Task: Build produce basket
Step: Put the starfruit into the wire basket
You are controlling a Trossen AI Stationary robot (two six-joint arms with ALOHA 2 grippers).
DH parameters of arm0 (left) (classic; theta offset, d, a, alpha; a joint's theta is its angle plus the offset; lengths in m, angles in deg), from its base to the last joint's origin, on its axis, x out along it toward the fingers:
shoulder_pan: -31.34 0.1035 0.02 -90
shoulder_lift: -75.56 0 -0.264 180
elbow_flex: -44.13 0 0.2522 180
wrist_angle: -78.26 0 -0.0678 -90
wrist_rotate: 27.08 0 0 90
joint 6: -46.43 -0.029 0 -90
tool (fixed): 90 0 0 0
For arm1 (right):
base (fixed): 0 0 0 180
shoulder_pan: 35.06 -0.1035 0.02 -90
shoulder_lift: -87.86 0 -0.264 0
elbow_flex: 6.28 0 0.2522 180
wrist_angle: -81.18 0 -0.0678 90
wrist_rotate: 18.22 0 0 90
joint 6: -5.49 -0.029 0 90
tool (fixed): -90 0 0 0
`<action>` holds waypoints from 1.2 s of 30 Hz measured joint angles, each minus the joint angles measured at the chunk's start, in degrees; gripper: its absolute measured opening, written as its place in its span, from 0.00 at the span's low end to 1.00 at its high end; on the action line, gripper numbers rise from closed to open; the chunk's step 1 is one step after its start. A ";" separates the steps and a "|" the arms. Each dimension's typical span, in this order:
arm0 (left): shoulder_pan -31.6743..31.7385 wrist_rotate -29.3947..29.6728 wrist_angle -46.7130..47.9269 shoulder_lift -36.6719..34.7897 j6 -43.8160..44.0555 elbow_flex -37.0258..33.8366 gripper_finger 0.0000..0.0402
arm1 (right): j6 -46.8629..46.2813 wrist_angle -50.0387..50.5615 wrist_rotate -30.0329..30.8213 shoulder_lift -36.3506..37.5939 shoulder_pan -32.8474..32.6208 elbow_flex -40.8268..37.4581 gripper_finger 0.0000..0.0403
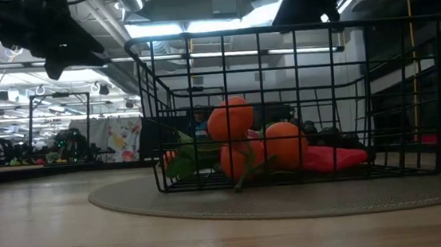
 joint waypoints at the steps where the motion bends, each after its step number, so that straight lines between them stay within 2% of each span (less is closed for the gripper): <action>1: 0.01 0.57 0.02 0.01 0.01 0.00 0.43 | -1.81 0.34 -1.17 -0.14 1.29 0.00 0.37; 8: 0.01 0.97 -0.02 -0.01 0.04 0.00 0.43 | -8.70 2.72 -11.14 -3.55 11.37 -0.02 0.37; 16: 0.00 0.95 -0.02 0.01 0.01 0.00 0.43 | -17.10 4.47 -19.55 -12.29 19.61 0.25 0.37; 21: 0.00 0.95 -0.02 0.01 -0.04 0.00 0.43 | -17.22 5.91 -20.67 -19.69 20.76 4.10 0.37; 25: -0.01 0.95 -0.02 0.01 -0.16 0.00 0.43 | -17.83 14.93 -20.66 -26.22 20.71 10.44 0.37; 30: 0.01 0.95 0.00 -0.01 -0.18 0.00 0.43 | -23.27 28.13 -20.81 -33.62 20.71 18.00 0.37; 36: 0.01 0.95 0.00 -0.01 -0.18 0.00 0.43 | -22.95 31.07 -21.16 -38.74 20.71 21.64 0.37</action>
